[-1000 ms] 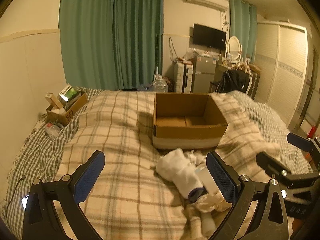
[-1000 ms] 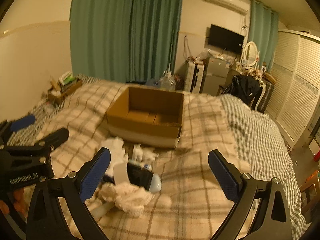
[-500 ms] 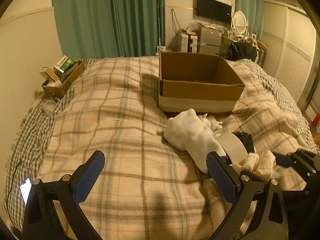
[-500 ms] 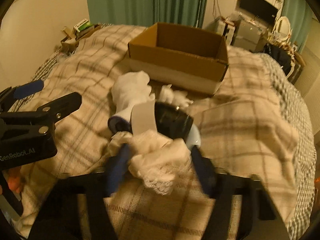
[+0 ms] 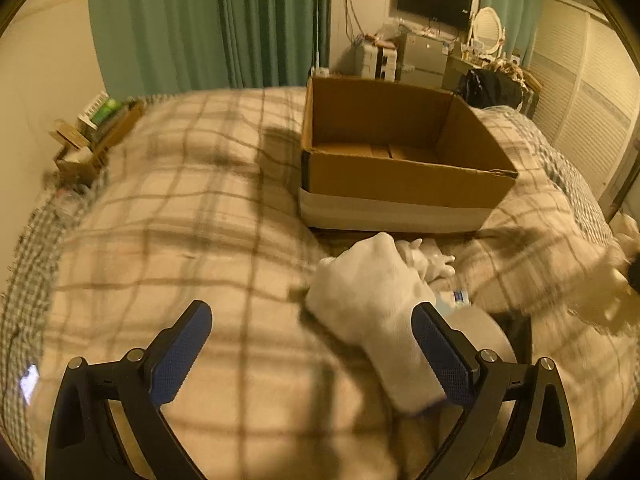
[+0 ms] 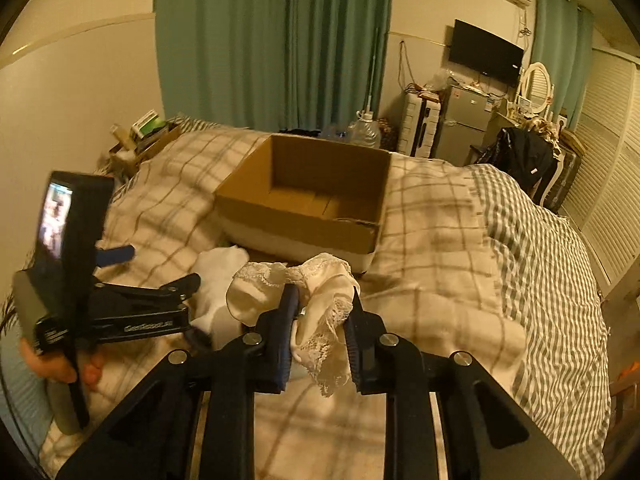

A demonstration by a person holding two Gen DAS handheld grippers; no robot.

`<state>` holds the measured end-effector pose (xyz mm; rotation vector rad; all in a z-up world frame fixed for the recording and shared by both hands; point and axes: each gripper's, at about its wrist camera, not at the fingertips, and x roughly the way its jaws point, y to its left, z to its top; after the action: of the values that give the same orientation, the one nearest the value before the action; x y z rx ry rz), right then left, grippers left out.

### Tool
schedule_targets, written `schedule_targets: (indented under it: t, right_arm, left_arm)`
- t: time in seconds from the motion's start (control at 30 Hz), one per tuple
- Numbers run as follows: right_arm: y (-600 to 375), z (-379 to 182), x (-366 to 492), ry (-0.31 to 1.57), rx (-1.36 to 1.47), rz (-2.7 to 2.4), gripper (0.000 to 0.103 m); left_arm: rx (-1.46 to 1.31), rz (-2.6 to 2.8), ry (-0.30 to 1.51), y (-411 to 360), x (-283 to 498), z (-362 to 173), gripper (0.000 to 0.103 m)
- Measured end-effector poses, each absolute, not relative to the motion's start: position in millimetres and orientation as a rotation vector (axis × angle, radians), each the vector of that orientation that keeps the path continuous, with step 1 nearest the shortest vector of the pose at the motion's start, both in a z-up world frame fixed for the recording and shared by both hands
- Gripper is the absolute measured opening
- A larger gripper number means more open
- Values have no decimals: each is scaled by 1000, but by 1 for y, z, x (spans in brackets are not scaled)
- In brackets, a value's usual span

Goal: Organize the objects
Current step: 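Grasp the white lace cloth with the right gripper while the left gripper grasps the white sock, then carry the lace cloth and sock into the cardboard box and open both grippers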

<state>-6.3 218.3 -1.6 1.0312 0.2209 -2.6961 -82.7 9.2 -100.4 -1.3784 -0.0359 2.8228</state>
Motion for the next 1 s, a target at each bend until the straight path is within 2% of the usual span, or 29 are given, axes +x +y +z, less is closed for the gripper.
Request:
schedule_targets:
  t: [0.2, 0.3, 0.37, 0.47, 0.57, 0.73, 1.0]
  right_arm:
    - [228, -25, -22, 186, 1102, -2677, 21]
    - [230, -34, -27, 178, 1131, -2668, 21]
    - [231, -36, -28, 172, 1140, -2666, 21]
    - [232, -32, -22, 175, 1129, -2675, 21]
    - [231, -22, -12, 165, 1102, -2684, 21]
    - [227, 7, 1, 167, 1017, -2720, 21]
    - [196, 67, -8, 247, 820, -2761, 21]
  left_arm:
    - [-1489, 2692, -55, 27, -112, -129, 98]
    - [-1512, 2616, -159, 23, -117, -140, 95]
    - [-1525, 2574, -233, 16, -117, -143, 76]
    - [-1492, 2577, -166, 19, -111, -137, 60]
    - [-1444, 2592, -127, 21, -99, -127, 49]
    - [-1344, 2652, -243, 5, -86, -90, 44]
    - [-1089, 2790, -153, -9, -87, -4, 44]
